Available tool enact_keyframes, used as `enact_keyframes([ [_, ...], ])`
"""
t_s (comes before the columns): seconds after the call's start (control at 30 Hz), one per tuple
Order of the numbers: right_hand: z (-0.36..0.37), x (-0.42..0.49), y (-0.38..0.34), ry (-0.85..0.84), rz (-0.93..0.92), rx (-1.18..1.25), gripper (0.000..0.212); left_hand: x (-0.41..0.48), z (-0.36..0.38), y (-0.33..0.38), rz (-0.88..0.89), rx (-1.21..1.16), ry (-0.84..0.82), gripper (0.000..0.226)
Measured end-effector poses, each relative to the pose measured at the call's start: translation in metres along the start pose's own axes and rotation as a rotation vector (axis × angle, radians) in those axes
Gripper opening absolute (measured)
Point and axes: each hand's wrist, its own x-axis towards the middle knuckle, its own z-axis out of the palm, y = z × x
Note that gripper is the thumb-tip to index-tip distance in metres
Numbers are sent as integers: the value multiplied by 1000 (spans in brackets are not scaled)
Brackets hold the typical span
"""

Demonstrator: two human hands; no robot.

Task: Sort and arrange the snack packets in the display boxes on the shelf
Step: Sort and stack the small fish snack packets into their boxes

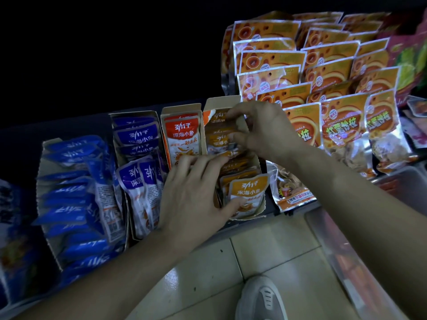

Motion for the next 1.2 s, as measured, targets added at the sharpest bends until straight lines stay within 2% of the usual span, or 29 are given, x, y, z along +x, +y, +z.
enact_keyframes([
  [0.1, 4, -2, -1, -52, -31, -68, 46, 0, 1, 0, 5, 2, 13, 81],
  [0.23, 4, 5, -5, -73, 23, -30, 27, 0, 2, 0, 13, -4, 9, 81],
  [0.37, 3, 8, -4, -95, -6, -45, 18, 0, 1, 0, 14, -5, 8, 81],
  [0.57, 9, 0, 4, -1, -64, -58, 11, -1, 1, 2, 30, -31, 33, 80],
  [0.73, -6, -12, 10, 220, -195, -12, 8, 3, 1, 3, 38, -10, 52, 80],
  [0.87, -5, -26, 13, 353, -207, 56, 9, 15, 0, 2, 15, 29, 51, 80],
  [1.03, 6, -25, 16, 219, -110, 101, 15, 22, 1, 4, -9, 77, 16, 85],
  [1.2, 6, -14, 7, 134, -166, 7, 24, 21, 3, 2, -9, 68, 13, 89],
])
